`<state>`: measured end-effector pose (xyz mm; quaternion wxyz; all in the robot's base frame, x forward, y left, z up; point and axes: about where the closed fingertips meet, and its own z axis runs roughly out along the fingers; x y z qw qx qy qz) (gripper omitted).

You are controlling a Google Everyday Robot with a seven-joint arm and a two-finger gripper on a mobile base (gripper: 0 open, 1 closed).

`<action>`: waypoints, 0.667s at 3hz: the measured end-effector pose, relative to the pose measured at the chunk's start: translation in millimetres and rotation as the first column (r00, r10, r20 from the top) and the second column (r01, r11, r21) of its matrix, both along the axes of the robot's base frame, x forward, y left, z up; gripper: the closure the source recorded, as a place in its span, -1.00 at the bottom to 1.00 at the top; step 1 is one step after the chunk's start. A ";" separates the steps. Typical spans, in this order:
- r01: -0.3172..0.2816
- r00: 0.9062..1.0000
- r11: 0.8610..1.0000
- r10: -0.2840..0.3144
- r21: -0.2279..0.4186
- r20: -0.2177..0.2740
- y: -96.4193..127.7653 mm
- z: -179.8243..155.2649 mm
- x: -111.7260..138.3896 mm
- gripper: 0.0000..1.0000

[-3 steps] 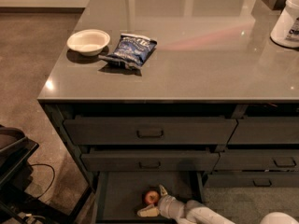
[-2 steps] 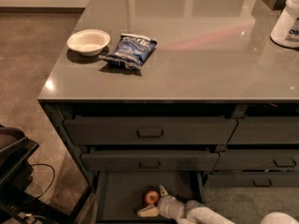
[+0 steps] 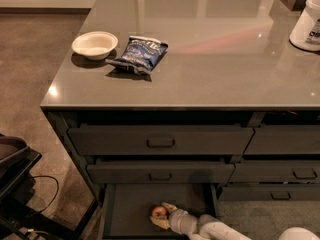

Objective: Pick apple from bottom drawer and place on counter

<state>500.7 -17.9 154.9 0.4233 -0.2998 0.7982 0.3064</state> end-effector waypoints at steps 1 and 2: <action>0.000 1.000 1.000 0.000 0.000 0.000 0.0 0.0 0.0 0.30; 0.000 1.000 1.000 0.000 0.000 0.000 0.1 0.0 0.0 0.77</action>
Offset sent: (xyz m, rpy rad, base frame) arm 0.0000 0.0000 0.0000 0.0000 0.0000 0.0000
